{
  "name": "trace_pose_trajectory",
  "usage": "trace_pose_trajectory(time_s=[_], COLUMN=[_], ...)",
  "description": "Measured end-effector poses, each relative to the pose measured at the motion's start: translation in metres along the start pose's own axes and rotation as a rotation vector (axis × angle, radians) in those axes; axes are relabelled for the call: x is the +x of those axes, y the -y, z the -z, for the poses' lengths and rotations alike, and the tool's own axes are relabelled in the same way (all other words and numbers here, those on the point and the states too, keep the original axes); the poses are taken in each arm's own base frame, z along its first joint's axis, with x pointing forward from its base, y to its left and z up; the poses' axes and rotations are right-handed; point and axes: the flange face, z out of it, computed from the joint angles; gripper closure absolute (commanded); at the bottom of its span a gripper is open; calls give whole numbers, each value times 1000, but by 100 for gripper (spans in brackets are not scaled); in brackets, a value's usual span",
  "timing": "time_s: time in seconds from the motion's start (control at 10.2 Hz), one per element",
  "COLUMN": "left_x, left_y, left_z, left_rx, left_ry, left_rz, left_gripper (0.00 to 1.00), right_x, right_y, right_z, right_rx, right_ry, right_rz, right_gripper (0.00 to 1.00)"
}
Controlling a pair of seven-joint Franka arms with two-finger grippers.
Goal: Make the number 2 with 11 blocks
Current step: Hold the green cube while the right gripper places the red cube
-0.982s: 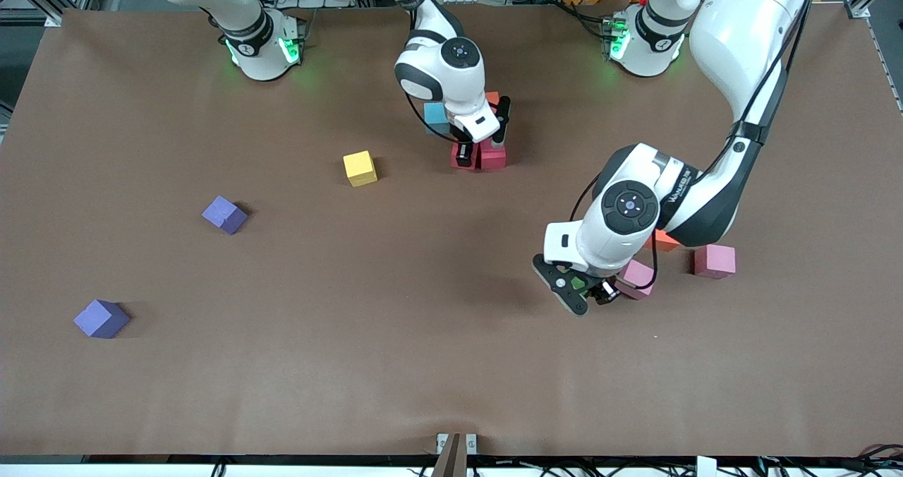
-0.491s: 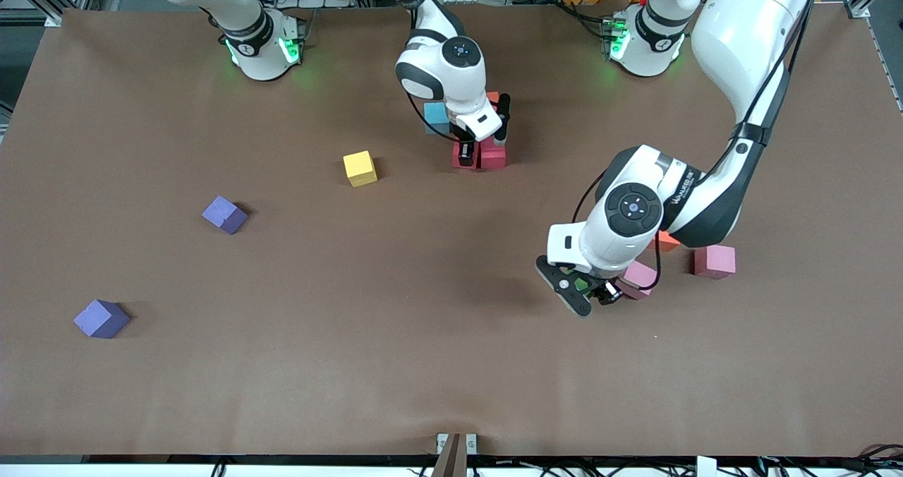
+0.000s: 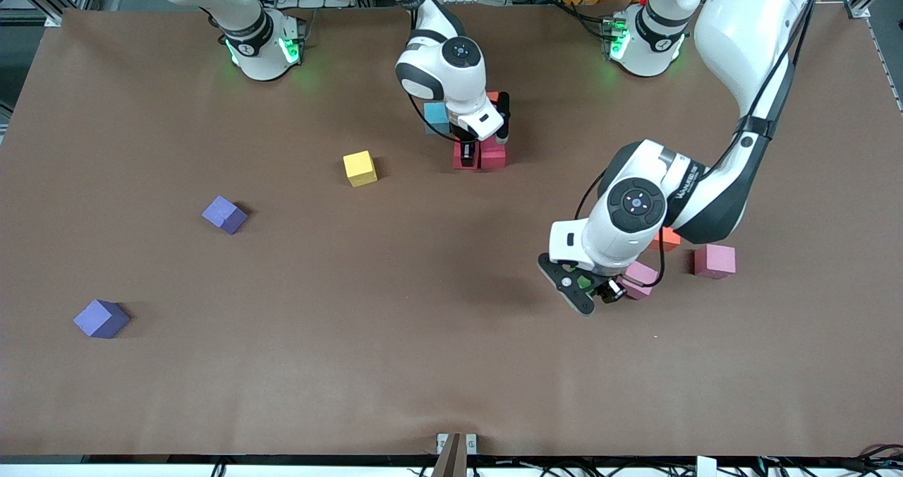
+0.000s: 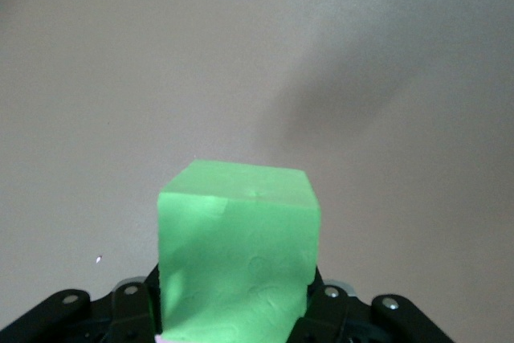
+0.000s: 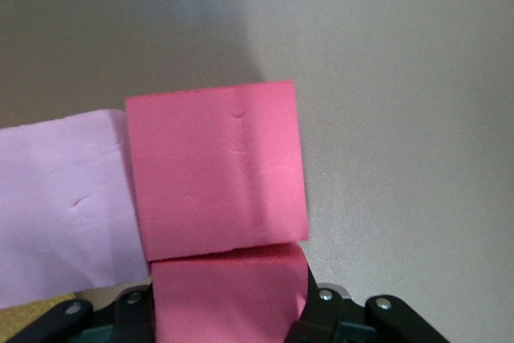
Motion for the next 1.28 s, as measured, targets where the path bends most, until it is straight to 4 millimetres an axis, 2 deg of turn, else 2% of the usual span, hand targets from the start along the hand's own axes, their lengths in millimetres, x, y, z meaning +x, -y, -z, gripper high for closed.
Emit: trace_pose_trajectory(time_s=[0.29,0.59,0.69,0.79,0.88,1.28], left_x=[-4,-6,-7,-8,-10,-13], left_y=[0,2,3,6,8,10], left_z=[15,19,18,17,17,14], left_rx=[8,11,12,13,13,7], left_ry=[12,16,19,22,23,40], left_rz=[1,6,9,13,17,21], left_gripper=[93,94,94,94,94,93], right_x=[0,1,1,1,1,0], right_y=[0,-2,-2,-3,-3,-5], right_z=[0,-1,-1,-1,-2,-3], right_rx=[-1,-9,-9,-10,-10,-11], right_ry=[-1,-18,-19,-20,-19,-20], right_rz=[11,37,41,42,41,38], right_gripper=[40,34,25,7,0,0])
